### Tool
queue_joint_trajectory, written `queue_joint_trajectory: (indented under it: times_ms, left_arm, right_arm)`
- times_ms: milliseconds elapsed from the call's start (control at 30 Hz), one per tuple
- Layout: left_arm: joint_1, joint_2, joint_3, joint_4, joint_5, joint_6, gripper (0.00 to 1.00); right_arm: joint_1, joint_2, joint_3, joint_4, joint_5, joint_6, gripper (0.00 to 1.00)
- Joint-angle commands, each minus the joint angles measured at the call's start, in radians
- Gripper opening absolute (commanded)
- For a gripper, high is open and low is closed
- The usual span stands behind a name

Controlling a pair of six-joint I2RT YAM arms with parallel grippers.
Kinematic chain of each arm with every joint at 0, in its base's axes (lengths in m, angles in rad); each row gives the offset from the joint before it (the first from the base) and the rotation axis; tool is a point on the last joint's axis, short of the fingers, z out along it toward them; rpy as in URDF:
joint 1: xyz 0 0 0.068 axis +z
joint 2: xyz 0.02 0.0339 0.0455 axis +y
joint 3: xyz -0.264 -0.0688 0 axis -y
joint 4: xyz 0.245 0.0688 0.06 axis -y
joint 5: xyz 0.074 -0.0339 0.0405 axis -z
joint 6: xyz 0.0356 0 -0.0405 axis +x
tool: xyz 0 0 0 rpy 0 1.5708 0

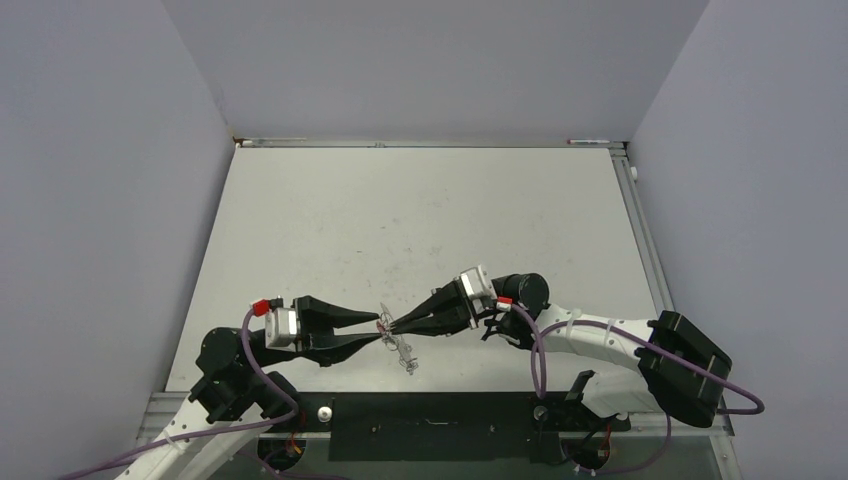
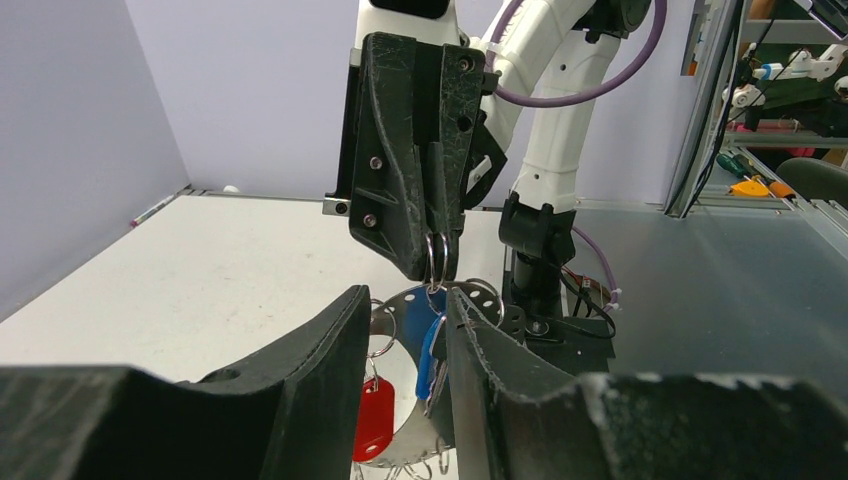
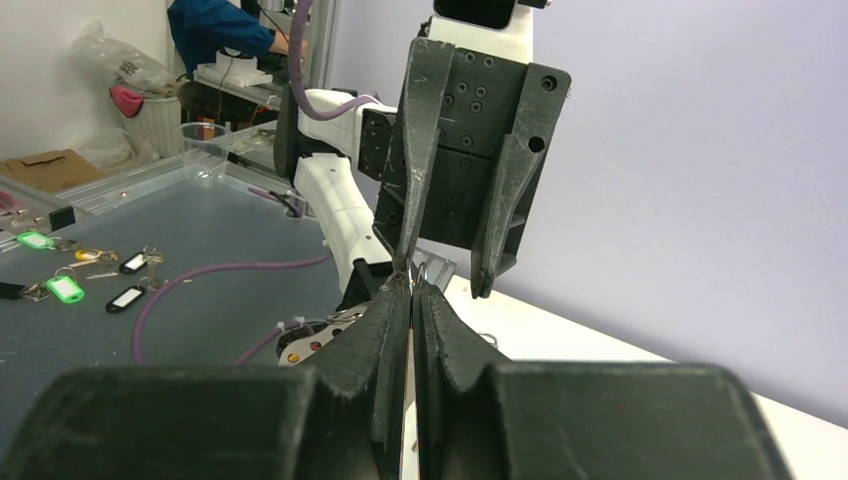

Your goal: Put the keys on the keyring

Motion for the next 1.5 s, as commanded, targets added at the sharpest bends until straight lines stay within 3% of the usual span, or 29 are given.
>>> queue_joint_trajectory:
  times_ms: [0, 300, 1167, 1467]
  left_arm:
    - [0.005, -0.013, 0.0, 0.028, 0.004, 0.002, 0.31]
    - [0.008, -0.049, -0.01, 0.018, -0.015, 0.012, 0.31]
    - [0.007, -0.001, -0.008, 0.007, 0.015, 0.022, 0.19]
    - [0.007, 0.007, -0.004, 0.002, 0.02, 0.029, 0.08]
  right_arm:
    - [0.009, -0.016, 0.045, 0.008, 0.024, -0.054, 0.05]
    - [0.024, -0.044, 0.049, -0.102, 0.07, -0.143, 0.05]
    - [0.069, -0.048, 0.063, -0.104, 0.113, -0.174, 0.05]
    - [0.081, -0.027, 0.077, -0.087, 0.111, -0.171, 0.05]
